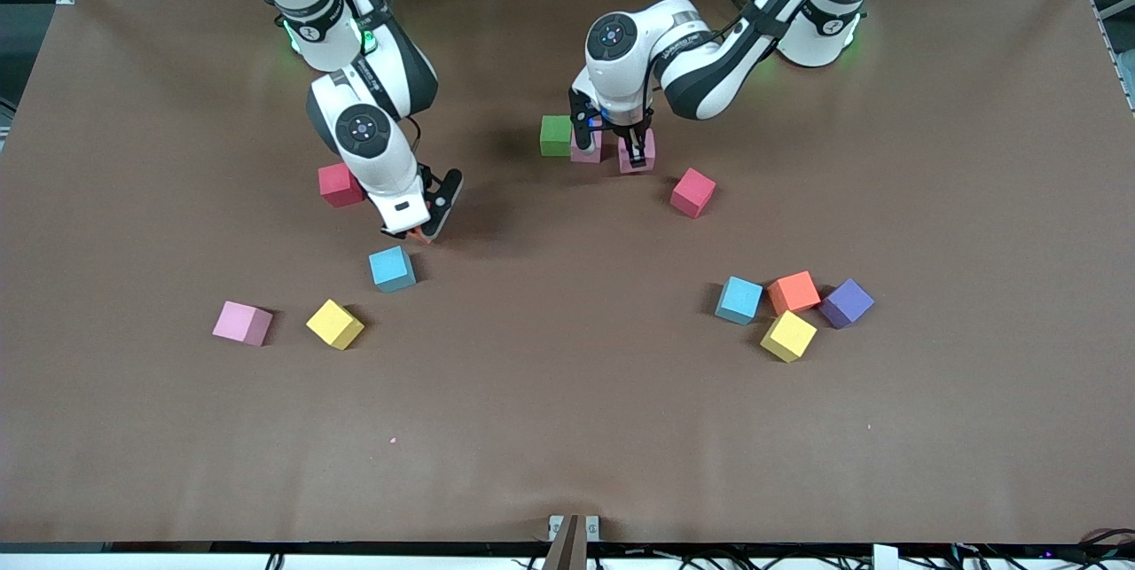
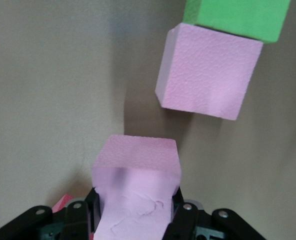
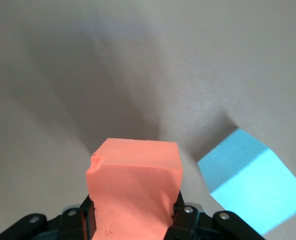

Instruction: Form number 2 with 11 blocks

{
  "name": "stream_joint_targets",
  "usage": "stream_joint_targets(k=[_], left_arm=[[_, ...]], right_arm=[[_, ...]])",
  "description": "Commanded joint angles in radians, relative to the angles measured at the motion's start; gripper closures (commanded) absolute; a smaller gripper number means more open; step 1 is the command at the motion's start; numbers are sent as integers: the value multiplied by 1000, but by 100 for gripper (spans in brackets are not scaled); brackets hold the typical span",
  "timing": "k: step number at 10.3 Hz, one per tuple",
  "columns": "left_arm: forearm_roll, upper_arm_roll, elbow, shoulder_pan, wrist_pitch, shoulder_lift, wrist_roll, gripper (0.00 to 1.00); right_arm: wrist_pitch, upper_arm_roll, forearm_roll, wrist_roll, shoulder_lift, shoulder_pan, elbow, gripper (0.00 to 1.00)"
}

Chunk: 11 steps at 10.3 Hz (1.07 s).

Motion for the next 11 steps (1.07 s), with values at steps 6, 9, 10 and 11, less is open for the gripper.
stream_joint_targets(k=[6, 9, 10, 11], left_arm=[[61, -8, -4, -43, 65, 48, -13, 97], [150, -8, -1, -43, 98, 93, -60, 96], [159, -8, -1, -43, 105, 101, -72, 96], [161, -8, 1, -43, 105, 104, -79, 96]], right_arm=[[-81, 16, 7, 309, -14, 43, 43, 73], [-81, 16, 7, 309, -10, 44, 43, 72], [-81, 16, 7, 310, -11, 44, 43, 72], [-79, 16, 7, 321, -10, 44, 43, 72]])
